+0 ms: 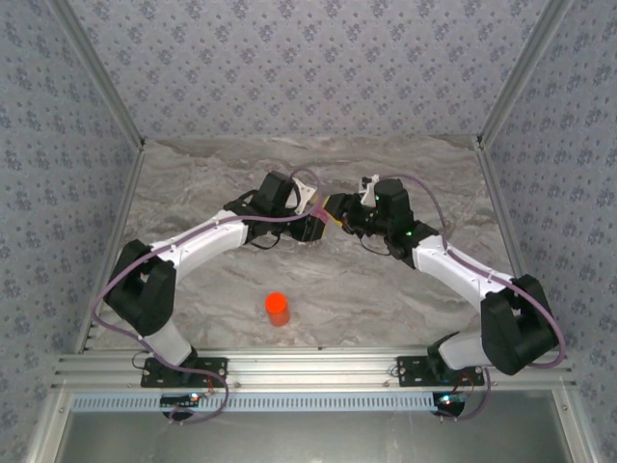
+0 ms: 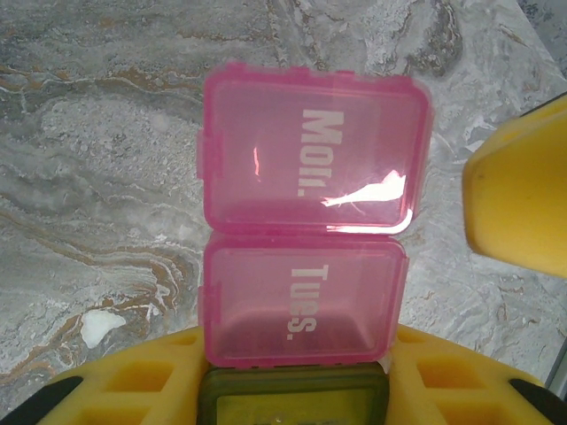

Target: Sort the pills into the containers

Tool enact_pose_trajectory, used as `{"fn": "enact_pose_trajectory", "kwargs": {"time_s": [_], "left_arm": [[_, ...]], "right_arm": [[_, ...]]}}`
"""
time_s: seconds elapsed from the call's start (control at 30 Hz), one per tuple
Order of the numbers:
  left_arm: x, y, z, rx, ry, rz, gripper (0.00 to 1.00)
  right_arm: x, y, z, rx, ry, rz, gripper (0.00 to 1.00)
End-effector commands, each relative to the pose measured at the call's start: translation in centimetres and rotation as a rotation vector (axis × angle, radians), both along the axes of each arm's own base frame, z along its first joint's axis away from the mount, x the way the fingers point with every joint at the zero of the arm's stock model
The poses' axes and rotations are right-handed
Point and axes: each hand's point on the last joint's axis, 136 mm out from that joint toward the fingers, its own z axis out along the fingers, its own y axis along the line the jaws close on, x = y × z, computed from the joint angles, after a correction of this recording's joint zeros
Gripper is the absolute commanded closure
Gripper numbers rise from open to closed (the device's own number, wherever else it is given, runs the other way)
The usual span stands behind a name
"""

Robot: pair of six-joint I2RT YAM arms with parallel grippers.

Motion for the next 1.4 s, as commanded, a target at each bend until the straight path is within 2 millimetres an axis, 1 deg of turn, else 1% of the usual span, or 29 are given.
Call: {"fn": "enact_pose_trajectory", "kwargs": {"time_s": [0.0, 0.1, 0.2, 0.3, 0.4, 0.47, 0.57, 0.63, 0.77, 0.9, 0.97, 1.03, 1.13, 1.27, 1.37], "left_arm": [[0.1, -0.9, 0.8, -0.037, -0.016, -0.023, 0.84], [0.1, -0.9, 0.9, -0.039, -0.016, -0.023, 0.84], [0.1, -0.8, 0.9, -0.037, -0.017, -0.021, 0.84], [0.1, -0.8, 0.8, -0.034, -0.017, -0.020, 0.84], [0.1, -0.8, 0.8, -0.032, -0.019, -0.018, 0.84], [0.2, -0.8, 0.8, -0.033, -0.017, -0.014, 0.84], [0.9, -0.3, 0.5, -0.003, -0.015, 0.040, 0.84], [1.6, 0.3, 0.0, 0.035, -0.009, 0.095, 0.83], [2.6, 2.1, -2.0, 0.165, 0.038, 0.216, 0.81], [2.7, 3.8, -4.5, 0.286, 0.092, 0.315, 0.80], [2.4, 4.3, -6.1, 0.333, 0.143, 0.366, 0.80], [2.0, 4.2, -7.6, 0.370, 0.186, 0.398, 0.79], [1.4, 3.8, -9.0, 0.439, 0.197, 0.428, 0.77], [0.7, 3.2, -10.7, 0.473, 0.238, 0.471, 0.74], [0.2, 2.9, -11.5, 0.478, 0.255, 0.489, 0.69]], "right_arm": [[0.4, 0.4, 1.3, 0.000, -0.040, 0.007, 0.62], [0.4, 0.5, 1.3, 0.003, -0.040, 0.009, 0.62], [0.5, 0.0, 1.5, 0.002, -0.043, -0.004, 0.62], [0.4, -1.5, 1.5, -0.007, -0.043, -0.033, 0.62], [0.2, -3.5, 0.9, -0.050, -0.035, -0.080, 0.60], [0.0, -4.3, 0.3, -0.089, -0.025, -0.093, 0.54], [0.1, -4.6, -0.8, -0.126, -0.015, -0.089, 0.47], [0.0, -4.6, -1.7, -0.147, -0.001, -0.089, 0.44], [-0.3, -5.3, -3.7, -0.196, 0.038, -0.108, 0.43], [-0.9, -6.4, -5.4, -0.256, 0.072, -0.133, 0.41], [-1.2, -7.0, -6.4, -0.297, 0.095, -0.144, 0.41], [-1.5, -7.5, -7.1, -0.328, 0.109, -0.151, 0.40], [-1.9, -8.1, -7.9, -0.367, 0.126, -0.154, 0.40], [-2.3, -8.5, -8.6, -0.392, 0.139, -0.159, 0.39], [-2.5, -8.7, -8.7, -0.401, 0.140, -0.159, 0.39]]}}
